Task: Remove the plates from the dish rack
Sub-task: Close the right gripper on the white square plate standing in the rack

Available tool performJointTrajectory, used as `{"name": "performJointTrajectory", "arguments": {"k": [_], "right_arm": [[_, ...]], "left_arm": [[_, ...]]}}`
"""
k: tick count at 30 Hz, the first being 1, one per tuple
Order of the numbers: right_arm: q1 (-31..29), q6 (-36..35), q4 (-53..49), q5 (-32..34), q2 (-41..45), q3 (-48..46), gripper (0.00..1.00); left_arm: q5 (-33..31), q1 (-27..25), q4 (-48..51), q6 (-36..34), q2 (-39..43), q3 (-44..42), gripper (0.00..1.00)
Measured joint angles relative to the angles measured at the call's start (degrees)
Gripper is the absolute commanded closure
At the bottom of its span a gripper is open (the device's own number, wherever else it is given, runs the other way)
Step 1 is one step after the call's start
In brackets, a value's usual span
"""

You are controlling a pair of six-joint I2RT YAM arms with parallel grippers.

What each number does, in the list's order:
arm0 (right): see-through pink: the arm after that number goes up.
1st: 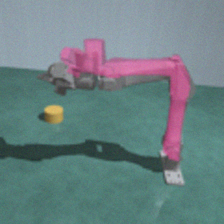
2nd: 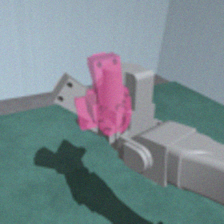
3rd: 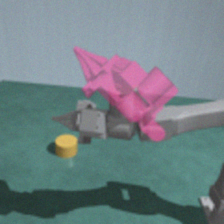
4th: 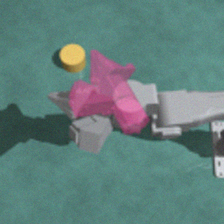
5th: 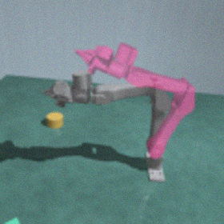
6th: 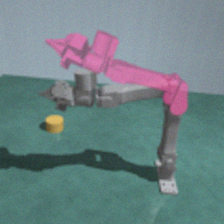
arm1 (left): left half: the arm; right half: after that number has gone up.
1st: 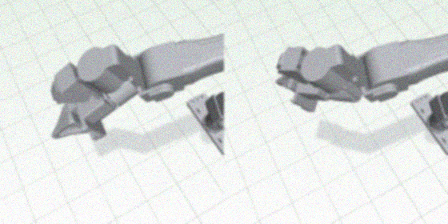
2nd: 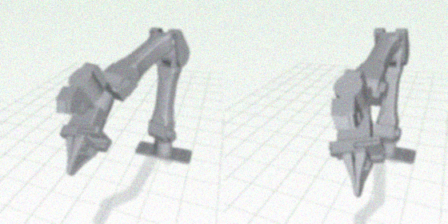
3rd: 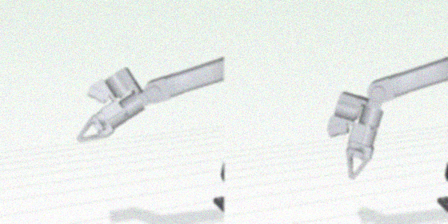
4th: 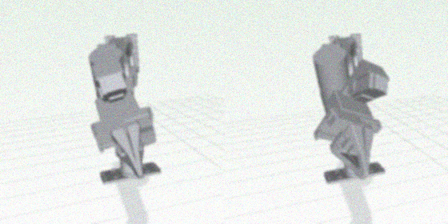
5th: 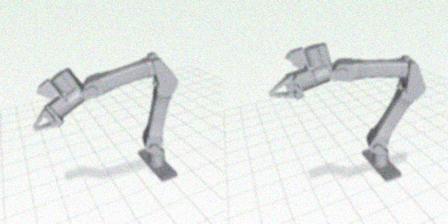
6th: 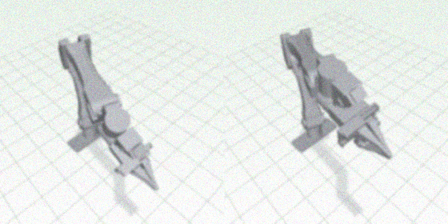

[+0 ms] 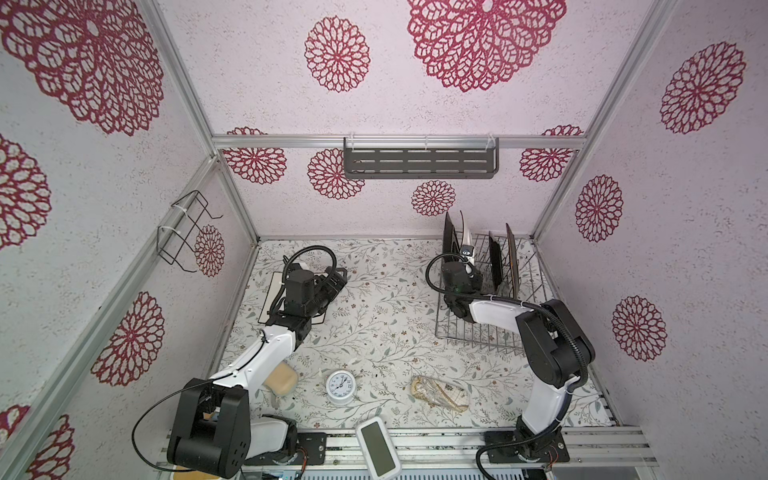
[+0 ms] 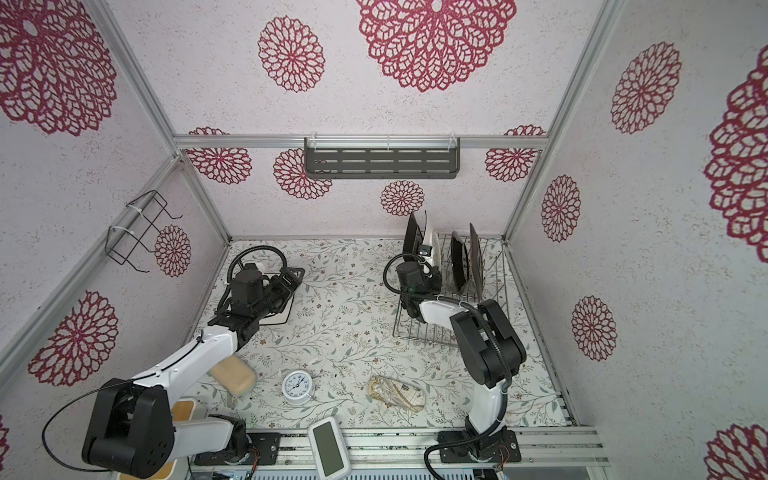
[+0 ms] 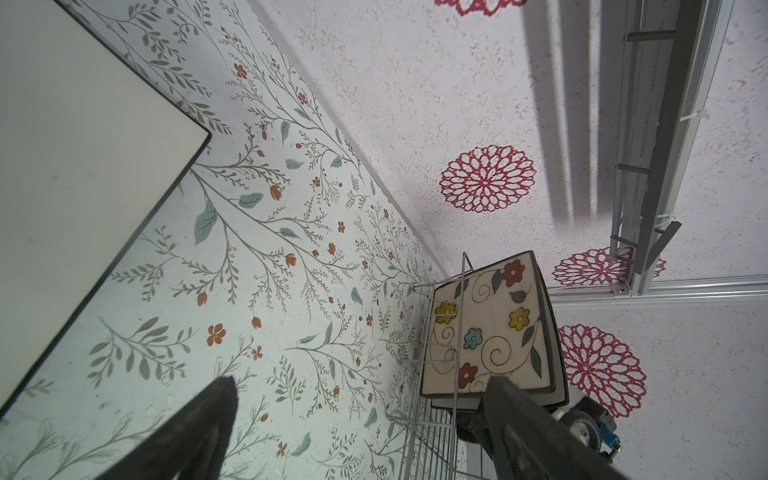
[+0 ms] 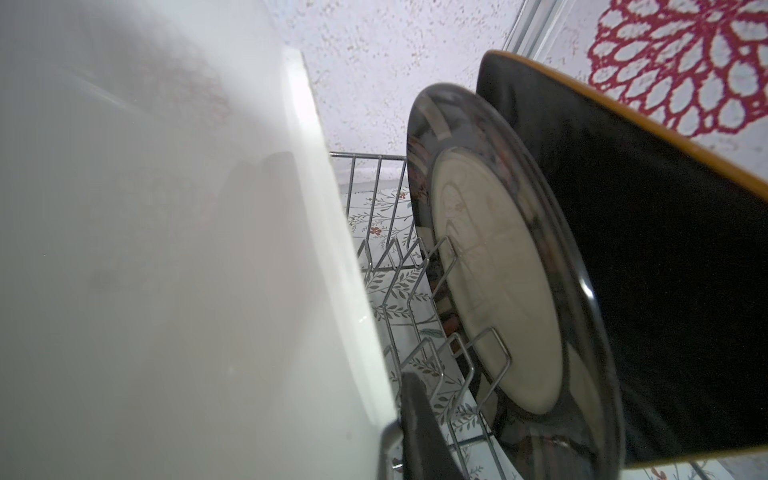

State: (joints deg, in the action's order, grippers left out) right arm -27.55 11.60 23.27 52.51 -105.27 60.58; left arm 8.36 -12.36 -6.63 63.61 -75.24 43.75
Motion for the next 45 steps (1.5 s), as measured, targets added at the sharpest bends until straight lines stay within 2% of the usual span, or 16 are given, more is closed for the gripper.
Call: {"name": "performJointTrajectory", "arguments": {"k": [22,45], "right_arm": [[-0.85,-2.6,3.93,1.25,0.85,-2.84,1.0],[-1.16,-4.96,2.54,0.33,5.18,-4.79,1.0]], "left_arm": [[0.0,0.0,0.35,-0.13,0.09,0.02,0.03],[-0.07,-0.15,1.55,-0.33,0.33,1.29,0.03]]}}
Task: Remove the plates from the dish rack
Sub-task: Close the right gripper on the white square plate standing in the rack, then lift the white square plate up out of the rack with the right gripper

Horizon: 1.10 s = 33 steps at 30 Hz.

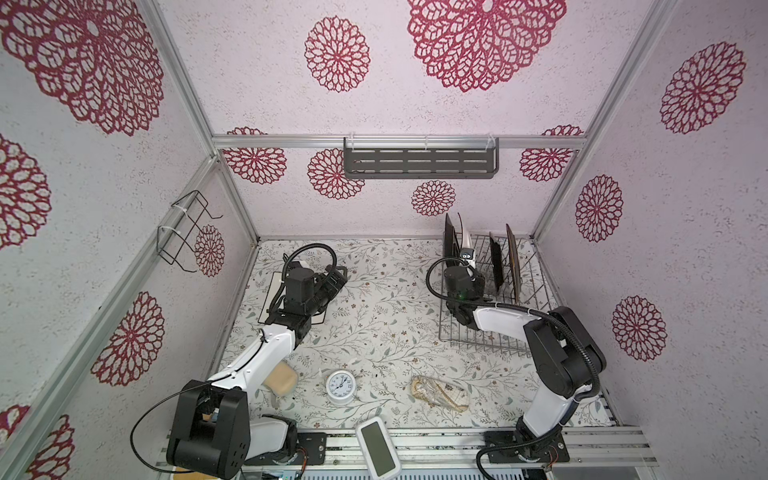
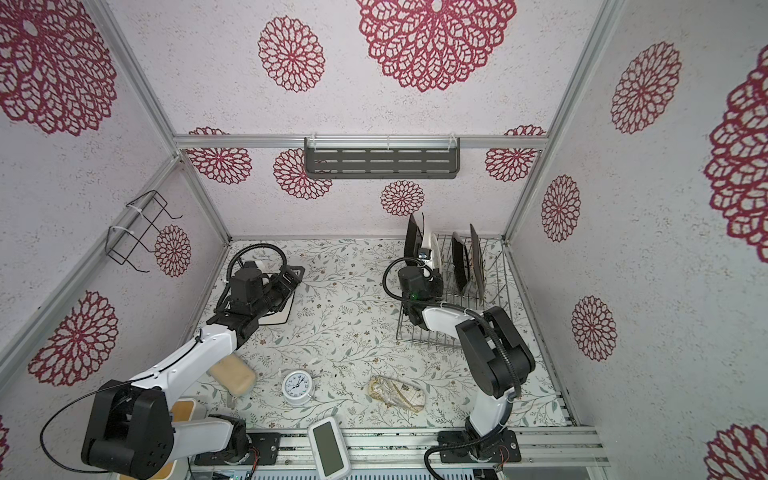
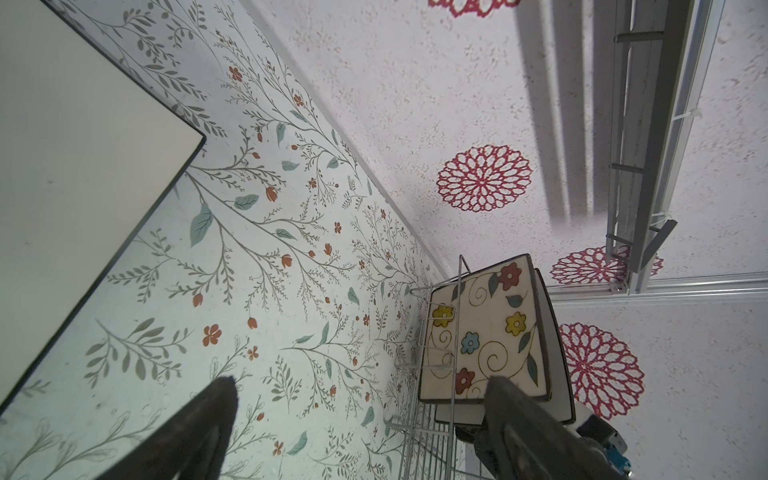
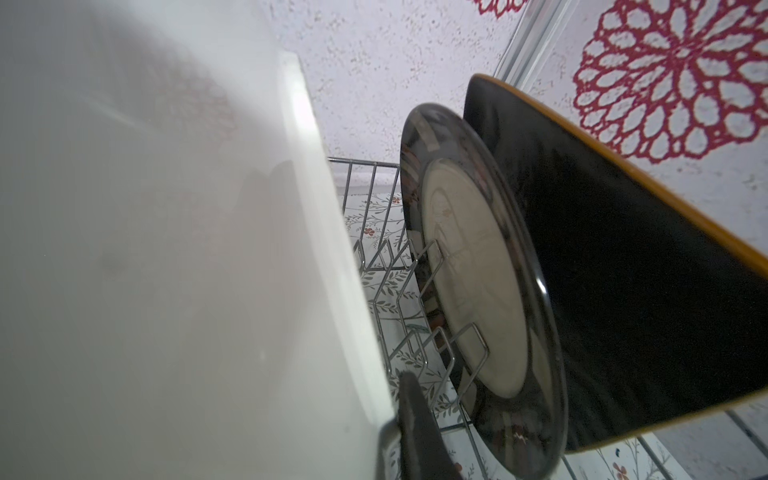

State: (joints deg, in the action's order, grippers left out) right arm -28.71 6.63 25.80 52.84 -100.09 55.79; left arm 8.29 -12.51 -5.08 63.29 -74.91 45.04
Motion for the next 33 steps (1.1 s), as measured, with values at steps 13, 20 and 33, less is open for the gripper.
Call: {"name": "performJointTrajectory", "arguments": {"k": [13,20,33], "right_arm": [[-0.52,-3.43,0.04,0.07,2.01,-0.24,1.0],[-0.85,-4.17,0.17,0.13,3.3,-1.05,1.0],[-1.22,-4.87,0.76,1.03,5.55,-1.14,1.0]], "left_arm": [[0.0,-0.37,0.02,-0.11,0.0,0.0,0.03],[-0.02,-0.37,0.02,-0.13,0.0,0.02,0.03],[-0.02,-0.48,0.02,-0.26,0.02,0.0,0.03]]}}
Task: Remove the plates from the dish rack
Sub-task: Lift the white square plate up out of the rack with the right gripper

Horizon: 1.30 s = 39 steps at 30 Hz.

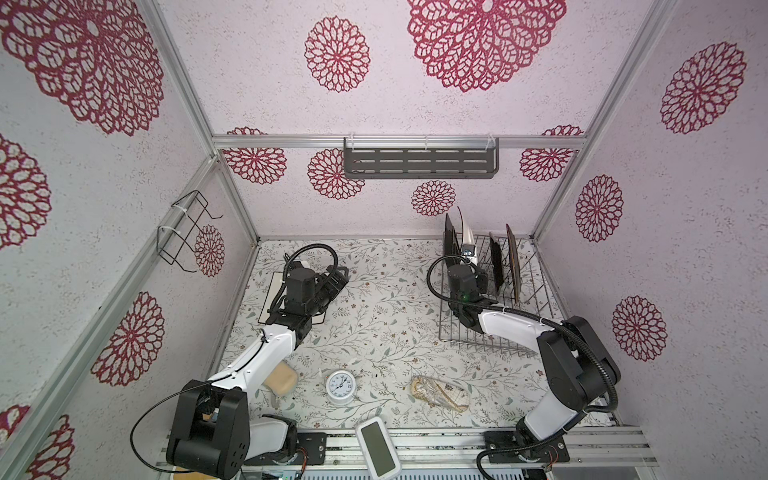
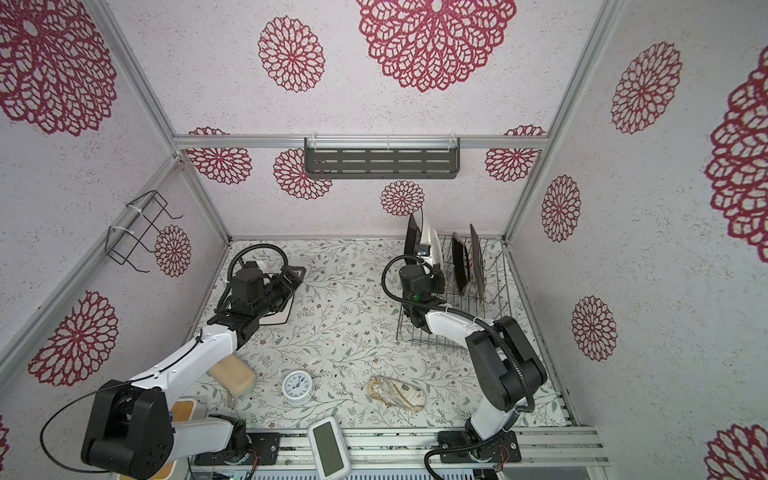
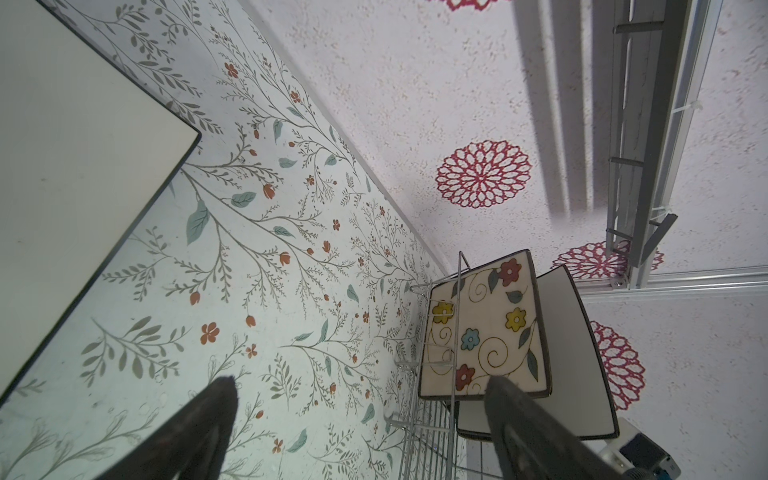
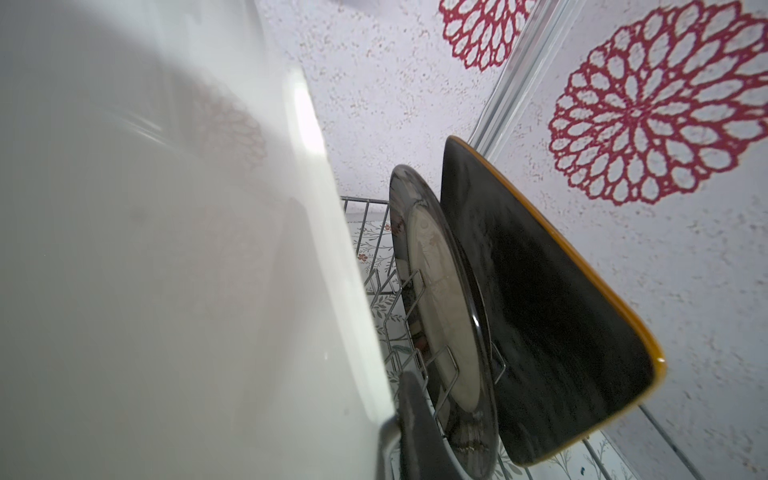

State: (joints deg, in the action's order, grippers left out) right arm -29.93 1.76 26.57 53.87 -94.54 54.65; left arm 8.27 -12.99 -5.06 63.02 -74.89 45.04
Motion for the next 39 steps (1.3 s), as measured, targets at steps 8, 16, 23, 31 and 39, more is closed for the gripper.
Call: {"name": "performJointTrajectory", "arguments": {"k": [8,16,23,31,39], "right_arm": [[-0.24,-0.96,0.11,2.01,3.58,-1.11,1.0],[-0.48,-1.16,-0.59,2.93,6.21,-1.11,1.0],[-0.98,-0.31,-2.86,2.73,9.35,-1.11,1.0],[-2.43,-0.04,-4.42,2.34,12.35,-1.11,1.0],[-4.35,1.11,-6.69,0.5,16.06,-1.11,1.0]], "left_arm": [[-0.02,-0.04,0.0,0.0,0.07,0.0,0.03],[-0.09,-0.28,0.04,0.0,0.46,0.0,0.03],[-0.24,-0.63,0.09,0.0,1.31,0.0,0.03],[-0.46,-0.85,0.13,-0.02,1.81,0.0,0.03],[-0.72,-1.4,0.17,-0.02,1.81,0.0,0.03]]}}
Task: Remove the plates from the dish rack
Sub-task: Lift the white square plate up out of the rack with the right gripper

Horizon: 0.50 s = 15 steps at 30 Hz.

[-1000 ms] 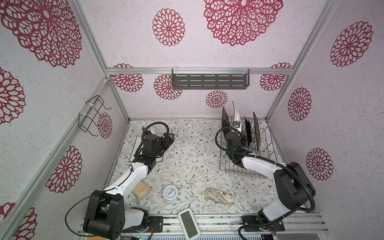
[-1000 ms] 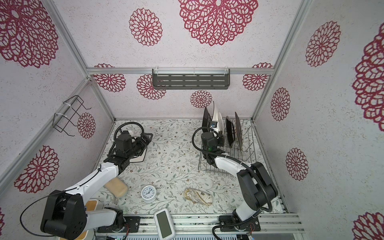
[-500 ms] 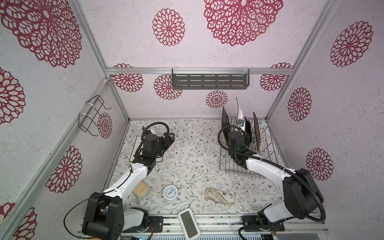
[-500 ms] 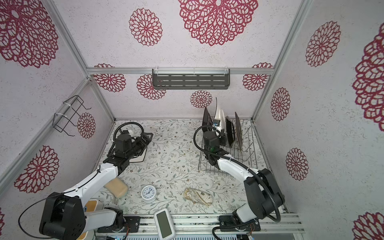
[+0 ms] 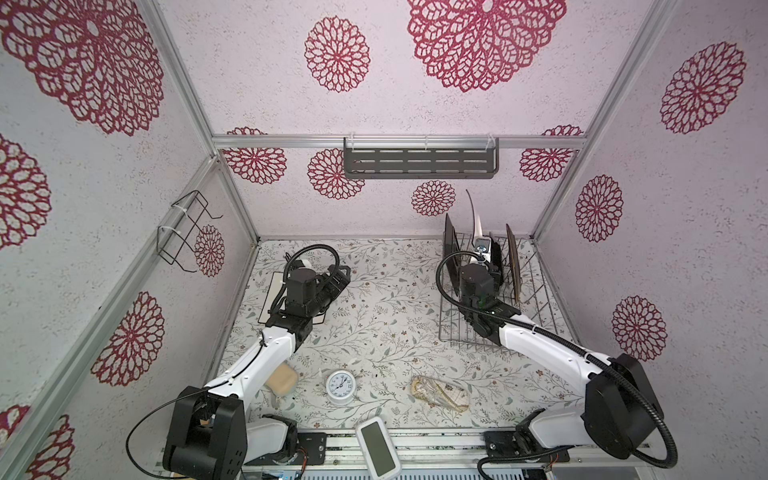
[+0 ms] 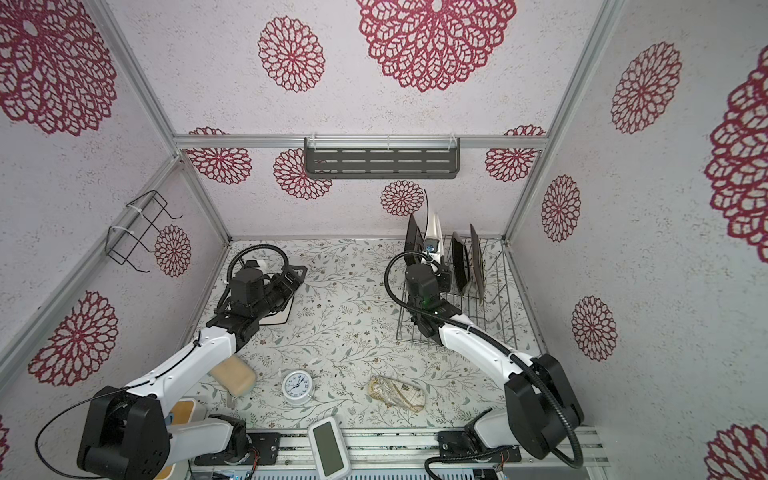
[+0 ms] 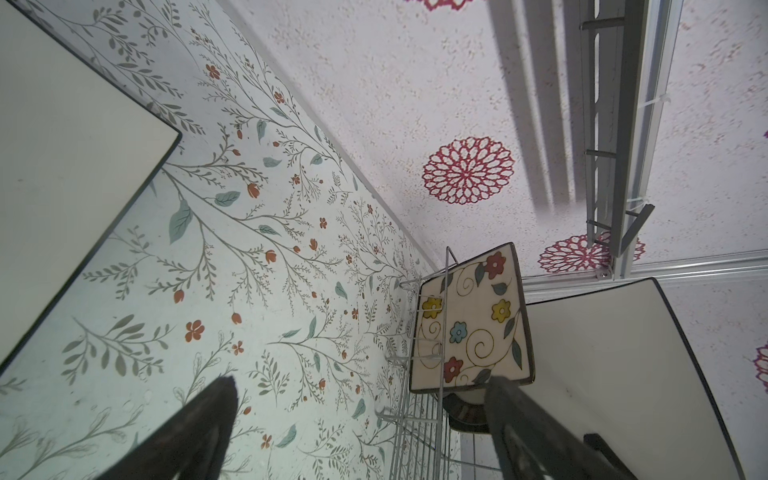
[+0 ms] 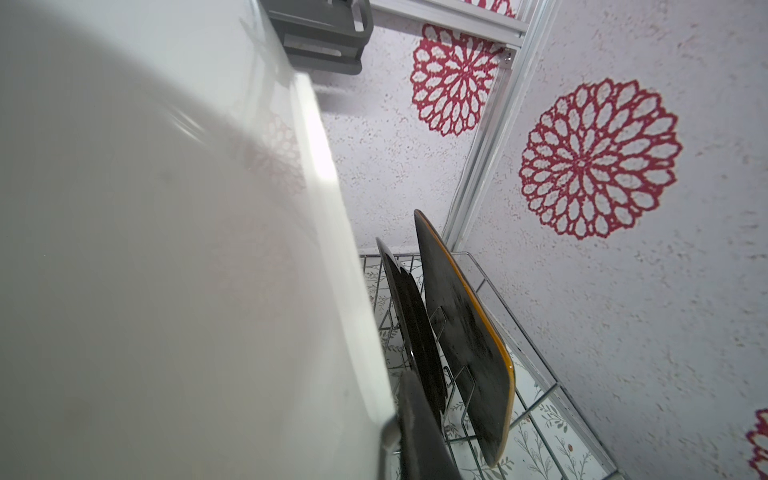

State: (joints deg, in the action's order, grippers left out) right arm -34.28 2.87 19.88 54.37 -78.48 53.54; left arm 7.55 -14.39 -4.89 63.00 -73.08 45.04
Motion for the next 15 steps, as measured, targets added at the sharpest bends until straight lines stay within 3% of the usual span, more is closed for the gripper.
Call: {"name": "performJointTrajectory", "arguments": {"k": [15], "right_arm": [[-4.26,1.49,-2.08,-1.49,8.87,0.48,1.0]], "left_arm": [[-0.35,-0.9,-0.02,0.0,0.0,0.02,0.03]]}}
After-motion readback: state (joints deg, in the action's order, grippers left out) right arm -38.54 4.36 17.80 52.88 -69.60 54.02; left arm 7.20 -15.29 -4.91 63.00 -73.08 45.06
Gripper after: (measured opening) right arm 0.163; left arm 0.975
